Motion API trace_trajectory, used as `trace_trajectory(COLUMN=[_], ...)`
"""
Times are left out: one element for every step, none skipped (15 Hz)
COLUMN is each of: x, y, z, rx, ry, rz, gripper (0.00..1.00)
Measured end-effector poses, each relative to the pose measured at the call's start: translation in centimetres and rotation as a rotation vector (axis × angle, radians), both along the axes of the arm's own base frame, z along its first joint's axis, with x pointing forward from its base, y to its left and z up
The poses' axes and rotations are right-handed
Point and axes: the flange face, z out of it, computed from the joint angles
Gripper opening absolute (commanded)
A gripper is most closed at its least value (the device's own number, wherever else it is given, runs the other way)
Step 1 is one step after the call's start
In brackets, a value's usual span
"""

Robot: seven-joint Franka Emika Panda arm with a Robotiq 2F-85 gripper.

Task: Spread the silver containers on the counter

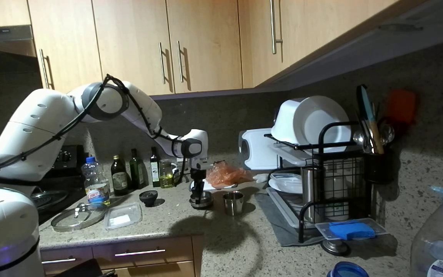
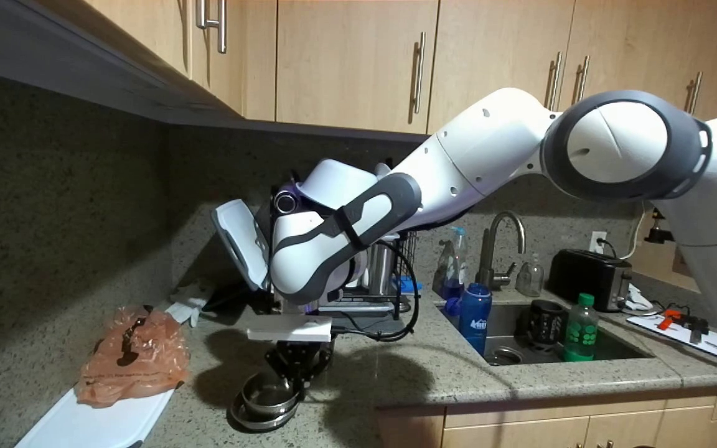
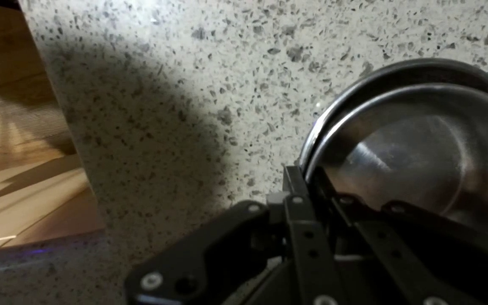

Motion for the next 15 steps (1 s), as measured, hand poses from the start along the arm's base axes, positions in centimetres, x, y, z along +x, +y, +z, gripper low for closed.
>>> trace_trajectory(x=[-0.12, -0.22, -0.31, -0.39, -0.46, -0.49, -0.5, -0.46, -0.43, -0.42, -0.41, -0.4, -0.39, -0.38, -0.37], y=[-0.04, -0.08, -0.14, -0.21, -0.28, -0.32, -0.35, -0.35, -0.35, -0.38, -0.42, -0.48, -0.54, -0.61, -0.66], z=[-0.09, -0.2, -0.33, -0.45, -0.55, -0.6, -0.63, -0.41, -0.15, 0.0, 0.08, 0.1, 0.11, 0.14, 0.2], rx=[-0.001, -0.002, -0.003, -0.004, -0.006, -0.007, -0.007, -0.006, -0.006, -0.005, -0.006, -0.006, -0.006, -0.007, -0.007], ry=[0.003, 0.006, 0.009, 0.011, 0.013, 0.014, 0.015, 0.01, 0.006, 0.004, 0.003, 0.003, 0.002, 0.002, 0.0], rz=[0.0, 0.0, 0.0, -0.001, -0.001, -0.001, -0.001, -0.001, -0.002, -0.002, -0.003, -0.003, -0.004, -0.005, -0.006], gripper=[0.36, 0.09, 0.08, 0.07, 0.0, 0.0, 0.01, 0.02, 0.02, 0.02, 0.02, 0.02, 0.02, 0.02, 0.02])
